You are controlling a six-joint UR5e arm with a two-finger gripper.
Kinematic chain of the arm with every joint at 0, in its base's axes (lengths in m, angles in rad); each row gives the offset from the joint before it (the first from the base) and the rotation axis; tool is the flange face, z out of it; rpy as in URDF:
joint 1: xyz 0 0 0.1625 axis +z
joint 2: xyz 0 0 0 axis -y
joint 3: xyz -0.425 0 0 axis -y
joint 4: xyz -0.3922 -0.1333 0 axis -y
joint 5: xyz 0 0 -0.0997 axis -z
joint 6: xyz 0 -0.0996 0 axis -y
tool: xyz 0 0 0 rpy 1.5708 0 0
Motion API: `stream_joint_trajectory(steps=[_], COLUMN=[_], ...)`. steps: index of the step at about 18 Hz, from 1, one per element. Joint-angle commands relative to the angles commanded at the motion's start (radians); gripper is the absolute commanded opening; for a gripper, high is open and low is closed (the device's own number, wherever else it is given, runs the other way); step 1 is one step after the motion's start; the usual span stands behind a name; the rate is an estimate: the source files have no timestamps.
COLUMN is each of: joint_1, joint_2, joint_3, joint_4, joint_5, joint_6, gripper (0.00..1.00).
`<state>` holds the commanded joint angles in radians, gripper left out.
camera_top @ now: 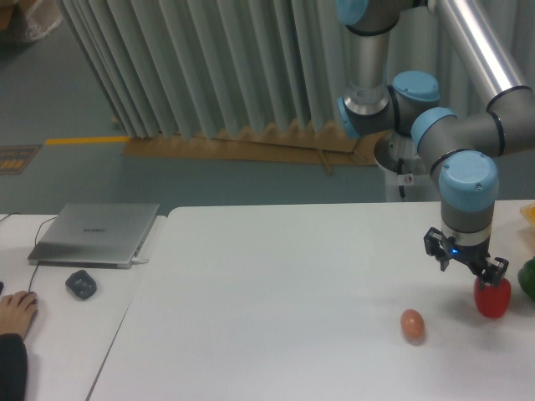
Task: Place the red pepper on the table
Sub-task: 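Open the gripper and lift it up off the red pepper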
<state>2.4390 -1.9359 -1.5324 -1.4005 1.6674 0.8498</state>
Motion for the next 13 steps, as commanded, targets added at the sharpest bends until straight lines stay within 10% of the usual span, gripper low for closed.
stream_joint_trajectory(steps=[13], joint_1=[0.047], joint_2=[0.08], joint_3=[0.037], joint_4=[0.003], joint_5=[-0.008], joint_6=[0.093], gripper=[1.0])
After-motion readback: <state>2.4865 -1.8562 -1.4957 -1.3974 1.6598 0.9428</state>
